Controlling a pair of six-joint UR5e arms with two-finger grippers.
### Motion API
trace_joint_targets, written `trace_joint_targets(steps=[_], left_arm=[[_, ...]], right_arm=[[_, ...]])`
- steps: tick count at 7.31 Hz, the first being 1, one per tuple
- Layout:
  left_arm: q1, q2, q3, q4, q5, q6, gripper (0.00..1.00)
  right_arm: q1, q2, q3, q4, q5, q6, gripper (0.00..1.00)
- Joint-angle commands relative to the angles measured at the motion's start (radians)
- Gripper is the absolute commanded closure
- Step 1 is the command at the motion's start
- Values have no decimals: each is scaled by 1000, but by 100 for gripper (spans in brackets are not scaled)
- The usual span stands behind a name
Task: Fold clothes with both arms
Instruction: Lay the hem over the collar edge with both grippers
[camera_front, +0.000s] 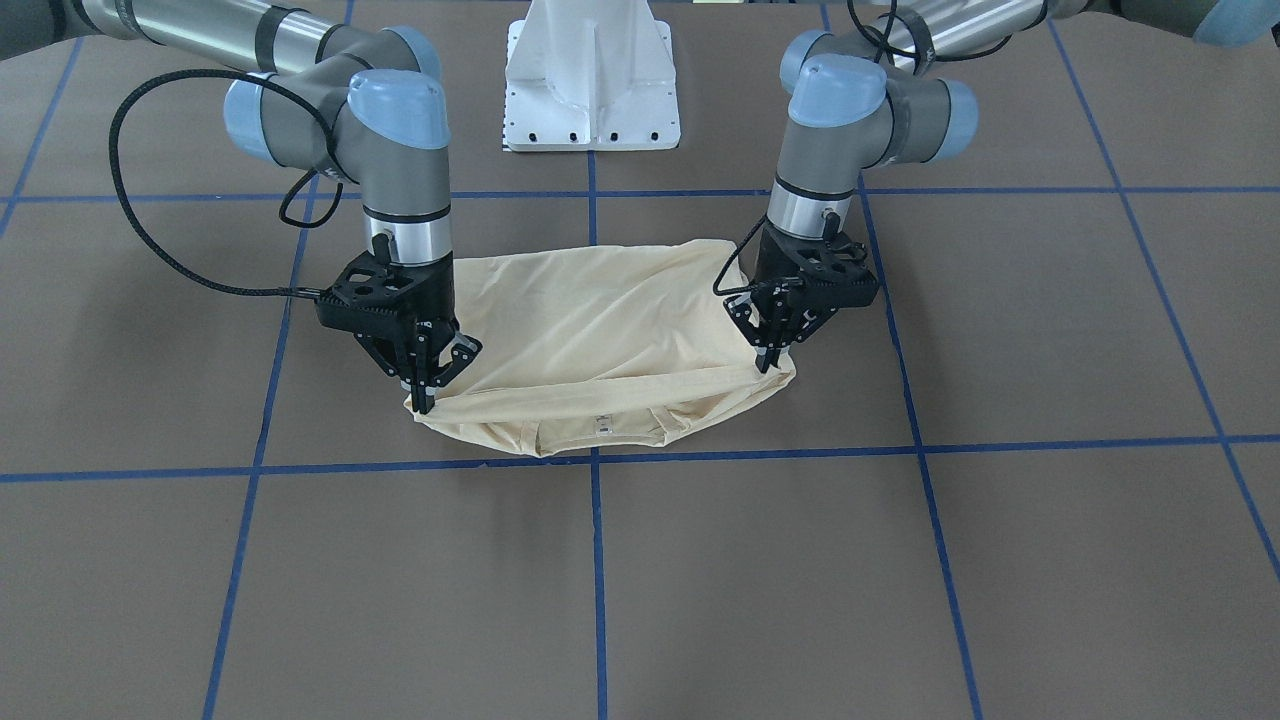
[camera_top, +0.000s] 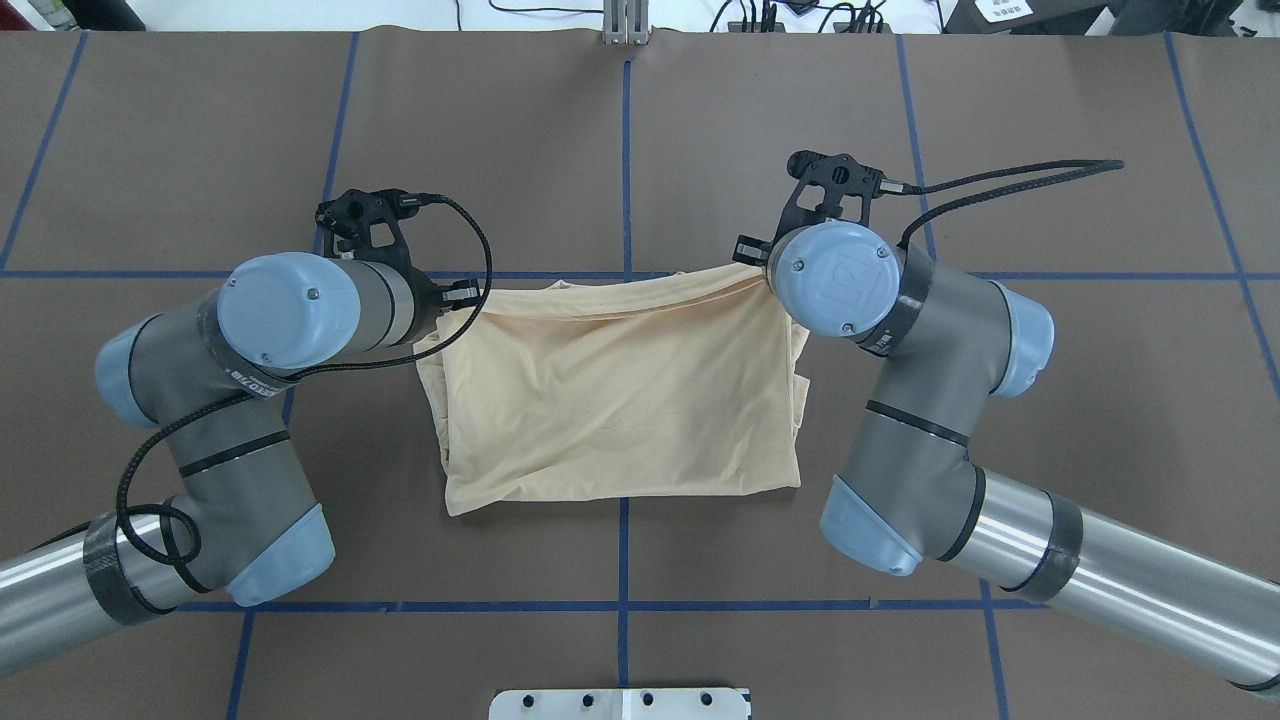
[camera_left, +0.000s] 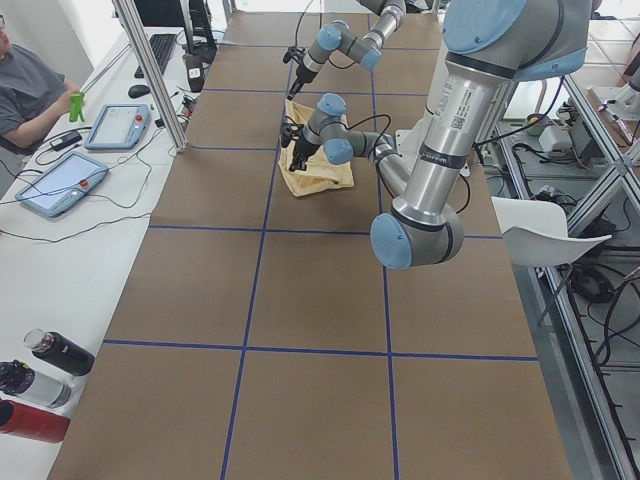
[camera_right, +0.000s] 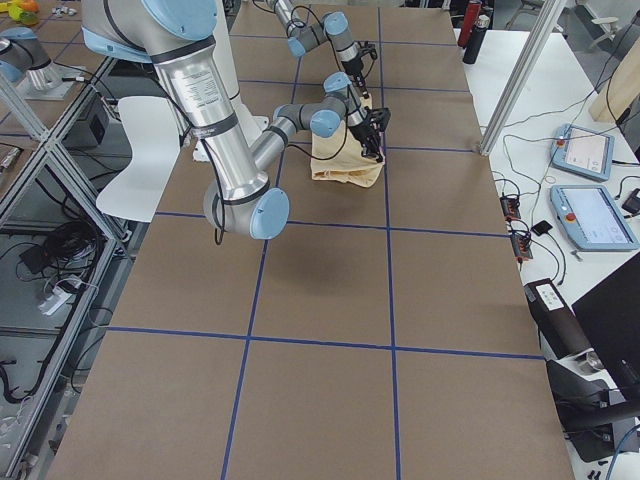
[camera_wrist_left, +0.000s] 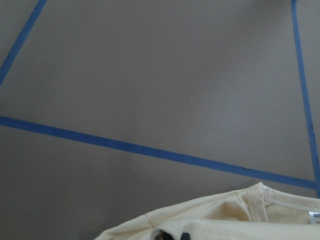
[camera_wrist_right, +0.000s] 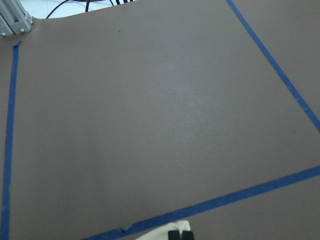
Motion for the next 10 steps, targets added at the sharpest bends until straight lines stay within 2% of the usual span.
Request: trace_joint_targets(steps=[1, 5, 6, 7, 8, 9, 10], left_arm=[[-29, 0, 2, -1, -8, 44, 100], [-32, -3, 72, -33, -5, 52, 100], [-32, -3, 97, -76, -6, 52, 100], [-32, -3, 100, -81, -6, 53, 62], [-29, -2, 108, -84, -5, 53, 1], [-30, 0, 99, -86, -8, 58, 0], [-33, 0, 68, -84, -14, 137, 0]], right_arm=[[0, 19, -36, -1, 2, -8, 100], [-1, 25, -98, 57, 2, -9, 100], [-1, 27, -103, 59, 2, -9, 96], [-1, 27, -103, 61, 0, -8, 69], [0, 28, -103, 64, -1, -8, 1], [2, 35, -103, 64, 2, -6, 0], [23, 42, -89, 67, 56, -52, 0]])
